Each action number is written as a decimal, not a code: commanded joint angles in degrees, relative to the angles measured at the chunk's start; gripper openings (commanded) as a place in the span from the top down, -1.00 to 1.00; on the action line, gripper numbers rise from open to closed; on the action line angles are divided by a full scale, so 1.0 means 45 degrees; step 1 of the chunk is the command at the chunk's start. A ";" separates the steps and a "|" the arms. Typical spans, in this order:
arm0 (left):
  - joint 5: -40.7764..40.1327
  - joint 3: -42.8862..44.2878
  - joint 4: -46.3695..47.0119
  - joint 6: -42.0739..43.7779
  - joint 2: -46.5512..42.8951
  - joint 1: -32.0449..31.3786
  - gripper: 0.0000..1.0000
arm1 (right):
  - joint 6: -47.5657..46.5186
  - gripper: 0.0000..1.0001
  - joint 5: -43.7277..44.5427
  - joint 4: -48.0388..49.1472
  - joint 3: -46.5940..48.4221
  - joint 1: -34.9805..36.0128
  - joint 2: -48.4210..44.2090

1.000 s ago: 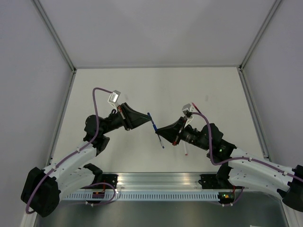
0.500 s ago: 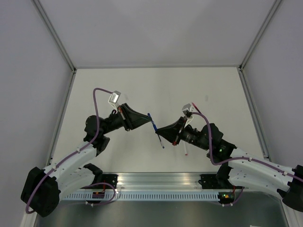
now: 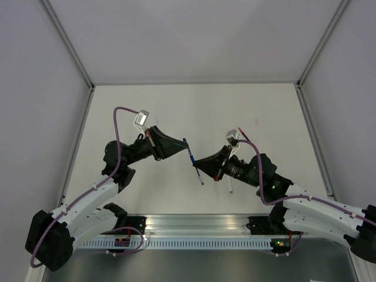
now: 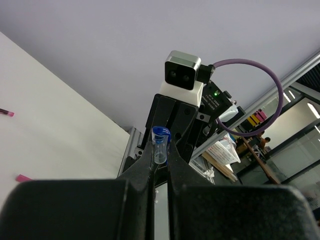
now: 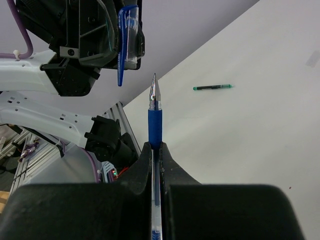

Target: Insert the pens into the pen caps

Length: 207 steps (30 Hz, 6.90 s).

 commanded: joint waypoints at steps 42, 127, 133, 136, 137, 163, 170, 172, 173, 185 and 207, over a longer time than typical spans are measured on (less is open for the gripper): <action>-0.0106 0.0131 -0.0084 0.1025 0.0184 -0.0058 0.95 | 0.0273 1.00 -0.0111 0.0634 0.0003 0.0039 -0.0400; 0.3117 -0.0494 0.3160 0.1083 0.2157 -0.0937 0.95 | 0.0527 1.00 0.1159 0.5713 0.0335 0.0039 0.2334; 0.3059 -0.0417 0.2029 0.1785 0.1768 -0.0937 0.95 | 0.0099 0.71 0.1140 0.4370 0.0413 0.0038 0.1906; 0.2766 -0.0300 0.0527 0.2624 0.1474 -0.0917 0.95 | -0.0312 0.46 0.1314 0.3412 0.0394 0.0039 0.1320; 0.2514 -0.0241 0.0155 0.2858 0.1241 -0.0936 0.95 | -0.0410 0.24 0.1412 0.3156 0.0413 0.0039 0.1106; 0.1612 -0.0318 -0.4732 0.5908 -0.0558 -0.0956 0.95 | -0.2051 -0.30 0.2700 -0.3682 0.6252 0.0058 0.3056; 0.1730 -0.0416 -0.4653 0.5908 -0.0617 -0.0956 0.95 | -0.2188 -0.14 0.2858 -0.3546 0.6566 0.0039 0.3720; 0.1750 -0.0416 -0.4634 0.5908 -0.0539 -0.0956 0.95 | -0.2188 -0.12 0.2780 -0.3526 0.6644 0.0058 0.3799; 0.1788 -0.0416 -0.4614 0.5869 -0.0539 -0.0956 0.95 | -0.2188 -0.11 0.2760 -0.3526 0.6663 0.0058 0.3896; 0.1905 -0.0416 -0.4516 0.5849 -0.0441 -0.0937 0.95 | -0.2129 -0.09 0.2702 -0.3370 0.6761 0.0058 0.3936; -0.0144 0.0676 -0.6332 0.6005 -0.1750 -0.0937 0.95 | -0.1466 1.00 0.0632 -0.3370 0.4809 0.0038 0.3292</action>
